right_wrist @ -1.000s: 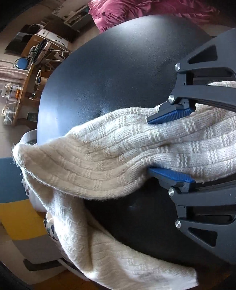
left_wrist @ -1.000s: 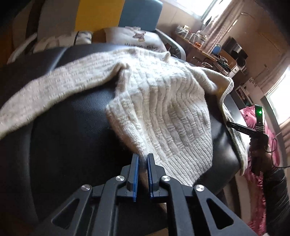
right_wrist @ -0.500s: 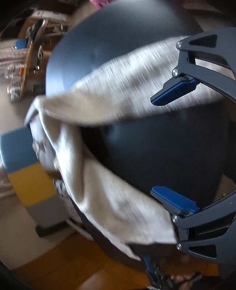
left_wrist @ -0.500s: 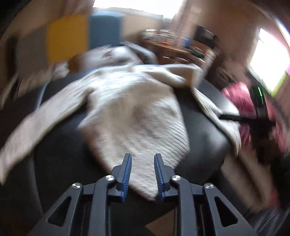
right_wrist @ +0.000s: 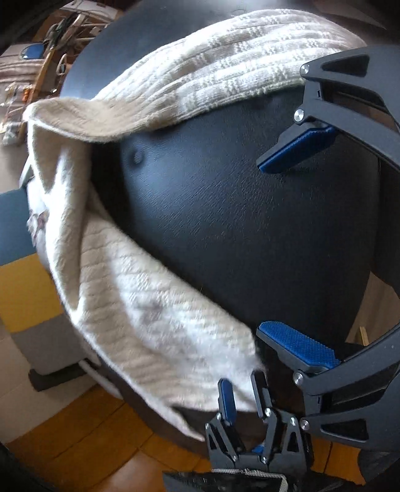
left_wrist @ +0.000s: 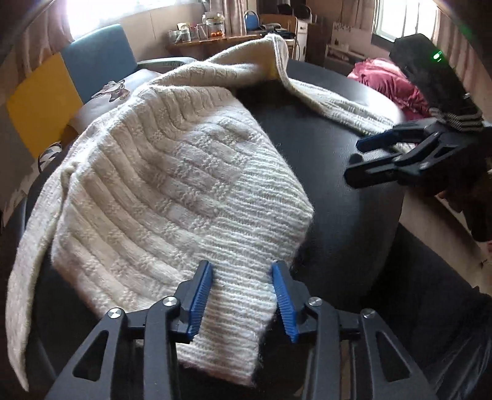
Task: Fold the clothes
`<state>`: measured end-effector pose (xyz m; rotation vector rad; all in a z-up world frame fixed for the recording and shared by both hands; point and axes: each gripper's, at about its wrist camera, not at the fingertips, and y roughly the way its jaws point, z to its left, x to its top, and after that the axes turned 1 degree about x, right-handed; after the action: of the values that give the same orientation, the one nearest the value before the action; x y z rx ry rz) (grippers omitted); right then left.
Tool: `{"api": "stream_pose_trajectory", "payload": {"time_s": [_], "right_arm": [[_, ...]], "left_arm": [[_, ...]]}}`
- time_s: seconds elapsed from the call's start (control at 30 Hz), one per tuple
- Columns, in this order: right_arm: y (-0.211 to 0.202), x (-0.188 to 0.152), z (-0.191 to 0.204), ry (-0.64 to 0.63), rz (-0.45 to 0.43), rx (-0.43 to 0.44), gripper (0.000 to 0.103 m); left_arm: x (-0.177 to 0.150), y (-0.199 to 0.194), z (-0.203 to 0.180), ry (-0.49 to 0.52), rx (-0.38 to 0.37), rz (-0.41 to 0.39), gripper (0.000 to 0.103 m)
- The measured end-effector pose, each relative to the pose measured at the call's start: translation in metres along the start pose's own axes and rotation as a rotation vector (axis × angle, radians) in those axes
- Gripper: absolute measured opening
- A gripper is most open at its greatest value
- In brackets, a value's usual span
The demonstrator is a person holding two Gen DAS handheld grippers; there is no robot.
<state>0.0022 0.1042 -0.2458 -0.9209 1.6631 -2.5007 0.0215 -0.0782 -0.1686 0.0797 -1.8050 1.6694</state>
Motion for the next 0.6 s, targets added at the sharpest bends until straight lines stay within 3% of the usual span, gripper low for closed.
{"api": "stream_pose_trajectory", "payload": {"time_s": [0.07,0.13,0.3,0.47,0.53,0.57,0.6], "right_arm": [[0.0,0.0,-0.001,0.007,-0.017,-0.042,0.099],[-0.002,0.001,-0.003,0.019,-0.039,-0.084,0.099],[-0.032,0.006,-0.006,0.059,-0.152,-0.062,0.099],[-0.07,0.016,-0.012,0.151,-0.232,0.092,0.099],[-0.098,0.016,-0.008,0.173,-0.339,0.105,0.099],[-0.114,0.016,-0.002,0.155,-0.415,0.081,0.1],[-0.13,0.014,0.009,0.084,-0.494,-0.001,0.103]], "left_arm": [[-0.002,-0.001,0.0,-0.005,0.0,-0.015,0.042],[-0.002,-0.005,0.002,-0.024,-0.007,-0.024,0.03],[-0.002,-0.005,0.025,-0.182,-0.098,-0.016,0.029],[-0.003,-0.007,0.024,-0.186,-0.083,-0.013,0.029],[-0.004,-0.007,0.023,-0.206,-0.084,-0.014,0.029],[-0.005,-0.007,0.025,-0.232,-0.093,-0.012,0.029],[-0.006,-0.007,0.029,-0.259,-0.105,-0.01,0.029]]}}
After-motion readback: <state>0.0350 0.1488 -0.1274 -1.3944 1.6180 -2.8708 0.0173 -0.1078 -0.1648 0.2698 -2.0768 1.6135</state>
